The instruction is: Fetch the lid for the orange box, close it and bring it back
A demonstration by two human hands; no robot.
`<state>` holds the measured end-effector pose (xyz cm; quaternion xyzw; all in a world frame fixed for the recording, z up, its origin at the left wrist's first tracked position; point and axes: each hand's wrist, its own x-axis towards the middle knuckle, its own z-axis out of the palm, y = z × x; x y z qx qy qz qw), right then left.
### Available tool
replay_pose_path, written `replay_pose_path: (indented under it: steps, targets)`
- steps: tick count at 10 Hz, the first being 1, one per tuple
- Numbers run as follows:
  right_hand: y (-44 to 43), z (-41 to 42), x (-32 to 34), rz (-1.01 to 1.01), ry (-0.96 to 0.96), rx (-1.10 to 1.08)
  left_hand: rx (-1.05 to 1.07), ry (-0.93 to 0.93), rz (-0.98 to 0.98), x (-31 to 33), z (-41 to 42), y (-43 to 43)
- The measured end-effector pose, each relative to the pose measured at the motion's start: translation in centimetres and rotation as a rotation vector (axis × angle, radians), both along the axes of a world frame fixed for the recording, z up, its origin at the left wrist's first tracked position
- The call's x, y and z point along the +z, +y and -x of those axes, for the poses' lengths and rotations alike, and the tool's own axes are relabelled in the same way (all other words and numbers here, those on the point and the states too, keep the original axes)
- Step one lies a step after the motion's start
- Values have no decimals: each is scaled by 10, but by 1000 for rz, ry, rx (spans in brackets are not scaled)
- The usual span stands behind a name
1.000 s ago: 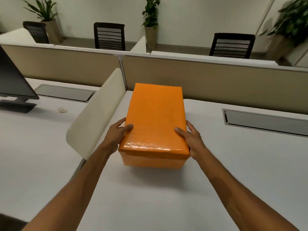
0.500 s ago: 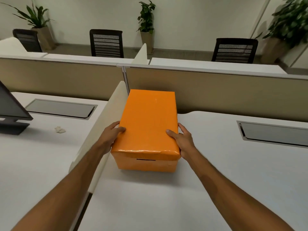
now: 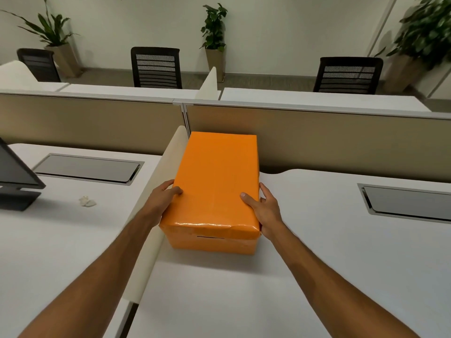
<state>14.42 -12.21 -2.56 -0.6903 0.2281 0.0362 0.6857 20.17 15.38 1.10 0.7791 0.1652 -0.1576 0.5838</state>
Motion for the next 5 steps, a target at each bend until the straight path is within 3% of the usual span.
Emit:
replay_pose_path:
  steps: [2,3,4,5]
  targets:
    - [-8,3,3,27,27,30,-23,-34,-115,5,4,-3]
    - [-18,7,10,115,18,0,-77,-107,-300,13,14,-10]
    - [-36,17,13,182,-21,-20,-151,-261,-488,22,30,-24]
    - [-55,33,21,241,-67,-42,-205,-410,-554,30,47,-44]
